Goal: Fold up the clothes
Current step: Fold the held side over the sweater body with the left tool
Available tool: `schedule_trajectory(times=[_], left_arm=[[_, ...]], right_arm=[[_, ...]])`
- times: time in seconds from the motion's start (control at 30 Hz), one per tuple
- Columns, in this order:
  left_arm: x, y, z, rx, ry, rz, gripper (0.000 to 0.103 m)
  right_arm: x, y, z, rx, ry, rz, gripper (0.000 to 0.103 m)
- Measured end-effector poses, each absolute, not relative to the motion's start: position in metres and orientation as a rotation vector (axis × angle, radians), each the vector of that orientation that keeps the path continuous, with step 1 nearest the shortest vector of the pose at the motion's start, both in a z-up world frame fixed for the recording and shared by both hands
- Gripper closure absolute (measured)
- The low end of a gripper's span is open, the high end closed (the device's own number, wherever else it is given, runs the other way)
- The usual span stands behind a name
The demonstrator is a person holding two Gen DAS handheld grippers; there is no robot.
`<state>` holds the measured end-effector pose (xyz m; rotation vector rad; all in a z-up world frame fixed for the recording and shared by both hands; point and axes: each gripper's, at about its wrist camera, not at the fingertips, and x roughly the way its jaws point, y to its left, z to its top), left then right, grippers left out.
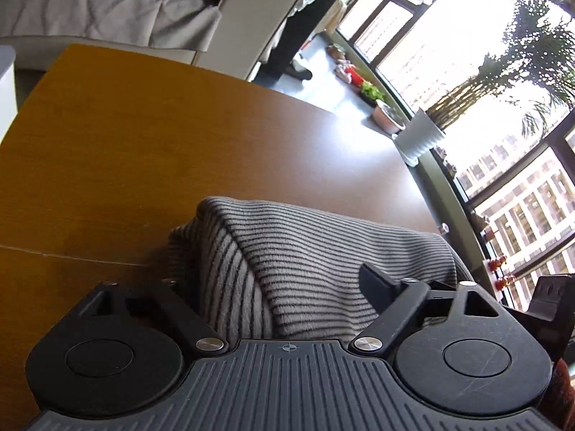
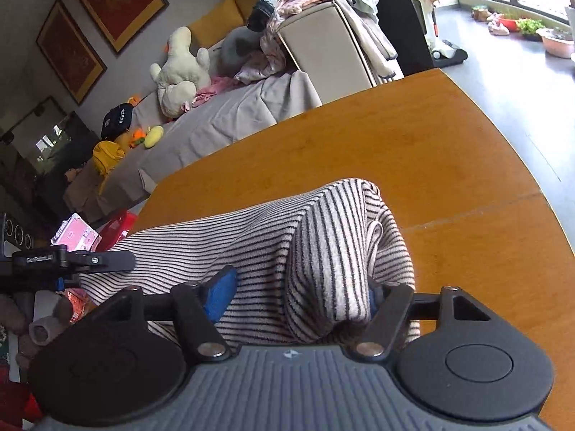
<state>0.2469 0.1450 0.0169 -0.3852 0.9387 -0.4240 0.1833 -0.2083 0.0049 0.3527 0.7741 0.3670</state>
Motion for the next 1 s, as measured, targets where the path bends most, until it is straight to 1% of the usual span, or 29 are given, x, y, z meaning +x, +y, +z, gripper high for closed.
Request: schedule_trajectory(times=[0.03, 0.07, 0.1, 0.13, 0.17, 0.27, 0.37, 0.43, 0.53, 0.63, 0.7, 0.73, 0.77, 0.8, 0.83, 0.87, 0.9, 0.93, 0.97, 1.0], left_arm=[[0.256, 0.143, 0.017, -0.367, 0.930, -0.424, 0.040], [0.264, 0.141, 0.018, -0.349, 0.920, -0.423, 0.047], [0.274, 0.138, 0.023, -0.333, 0.904, -0.413, 0.050], [0.283, 0.136, 0.029, -0.316, 0.888, -0.402, 0.056], [0.289, 0.136, 0.037, -0.317, 0.867, -0.404, 0.063], [0.283, 0.137, 0.065, -0.334, 0.787, -0.439, 0.066], [0.254, 0.140, 0.079, -0.344, 0.727, -0.486, 0.065], [0.231, 0.141, 0.074, -0.354, 0.736, -0.507, 0.064], [0.207, 0.135, 0.049, -0.358, 0.802, -0.509, 0.062], [0.186, 0.126, 0.021, -0.350, 0.873, -0.508, 0.060], [0.173, 0.121, 0.008, -0.319, 0.898, -0.483, 0.056], [0.169, 0.119, 0.006, -0.301, 0.901, -0.470, 0.052], [0.164, 0.120, 0.008, -0.283, 0.894, -0.451, 0.049], [0.160, 0.121, 0.010, -0.264, 0.886, -0.432, 0.047], [0.156, 0.124, 0.015, -0.252, 0.871, -0.413, 0.045], [0.153, 0.127, 0.022, -0.240, 0.850, -0.394, 0.045], [0.150, 0.131, 0.031, -0.231, 0.822, -0.378, 0.044], [0.146, 0.134, 0.040, -0.223, 0.792, -0.361, 0.039], [0.141, 0.137, 0.049, -0.225, 0.756, -0.353, 0.030], [0.136, 0.138, 0.055, -0.231, 0.721, -0.355, 0.025]], right_arm=[[0.194, -0.205, 0.007, 0.327, 0.766, 0.369, 0.061], [0.207, -0.201, 0.010, 0.304, 0.757, 0.369, 0.067], [0.219, -0.197, 0.013, 0.281, 0.748, 0.369, 0.071], [0.230, -0.196, 0.020, 0.272, 0.730, 0.364, 0.076], [0.240, -0.195, 0.029, 0.269, 0.709, 0.356, 0.079], [0.227, -0.203, 0.035, 0.279, 0.694, 0.376, 0.080], [0.209, -0.212, 0.040, 0.291, 0.683, 0.400, 0.080], [0.198, -0.218, 0.043, 0.299, 0.675, 0.417, 0.079], [0.180, -0.227, 0.047, 0.311, 0.664, 0.441, 0.079], [0.173, -0.233, 0.020, 0.325, 0.742, 0.392, 0.079], [0.169, -0.238, 0.002, 0.339, 0.780, 0.364, 0.078], [0.166, -0.242, 0.000, 0.356, 0.773, 0.365, 0.077], [0.164, -0.243, 0.001, 0.358, 0.772, 0.359, 0.075], [0.163, -0.243, 0.004, 0.353, 0.774, 0.349, 0.069], [0.160, -0.242, 0.009, 0.329, 0.765, 0.327, 0.052], [0.156, -0.241, 0.016, 0.298, 0.739, 0.303, 0.032], [0.152, -0.241, 0.023, 0.266, 0.708, 0.281, 0.024], [0.148, -0.241, 0.030, 0.235, 0.677, 0.259, 0.015], [0.144, -0.242, 0.036, 0.223, 0.646, 0.253, 0.010], [0.140, -0.243, 0.042, 0.227, 0.614, 0.256, 0.006]])
